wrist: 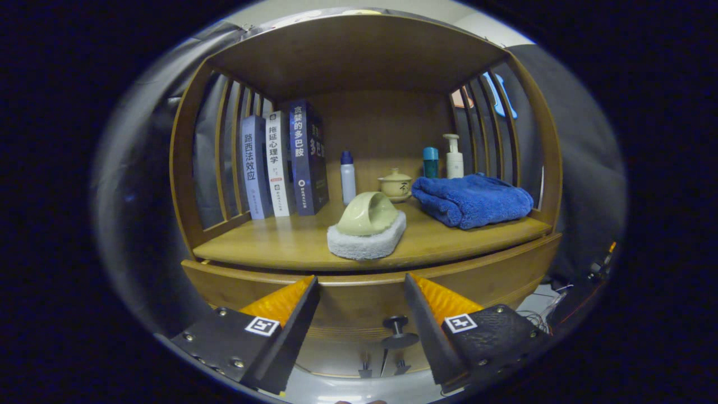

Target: Pull open the drawer, take out the items inside it, and place them on the countertop above the cabinet.

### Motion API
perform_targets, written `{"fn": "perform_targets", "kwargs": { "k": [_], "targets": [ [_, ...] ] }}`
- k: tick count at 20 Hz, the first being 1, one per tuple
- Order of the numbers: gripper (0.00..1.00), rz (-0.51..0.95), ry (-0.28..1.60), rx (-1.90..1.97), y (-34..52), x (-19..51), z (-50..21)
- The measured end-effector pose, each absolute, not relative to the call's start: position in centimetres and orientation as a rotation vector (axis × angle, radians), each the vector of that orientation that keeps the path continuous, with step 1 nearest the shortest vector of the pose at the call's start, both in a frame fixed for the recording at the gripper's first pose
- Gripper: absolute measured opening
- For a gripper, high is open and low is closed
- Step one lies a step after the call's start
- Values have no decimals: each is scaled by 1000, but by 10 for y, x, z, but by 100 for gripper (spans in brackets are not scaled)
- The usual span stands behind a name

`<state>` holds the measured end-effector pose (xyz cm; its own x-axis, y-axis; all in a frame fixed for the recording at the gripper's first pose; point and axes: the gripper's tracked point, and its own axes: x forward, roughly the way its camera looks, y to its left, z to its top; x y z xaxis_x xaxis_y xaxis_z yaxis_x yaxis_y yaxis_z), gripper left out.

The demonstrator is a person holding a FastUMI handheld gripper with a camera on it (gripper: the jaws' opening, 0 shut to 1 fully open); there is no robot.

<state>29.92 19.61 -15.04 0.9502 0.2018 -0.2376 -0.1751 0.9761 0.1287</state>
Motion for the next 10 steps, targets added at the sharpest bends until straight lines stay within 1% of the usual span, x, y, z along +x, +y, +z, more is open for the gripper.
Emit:
{"fn": "perform_targets", "kwargs": {
  "k": [10],
  "targets": [
    [89, 176, 237, 130, 197, 306, -155]
  ]
}}
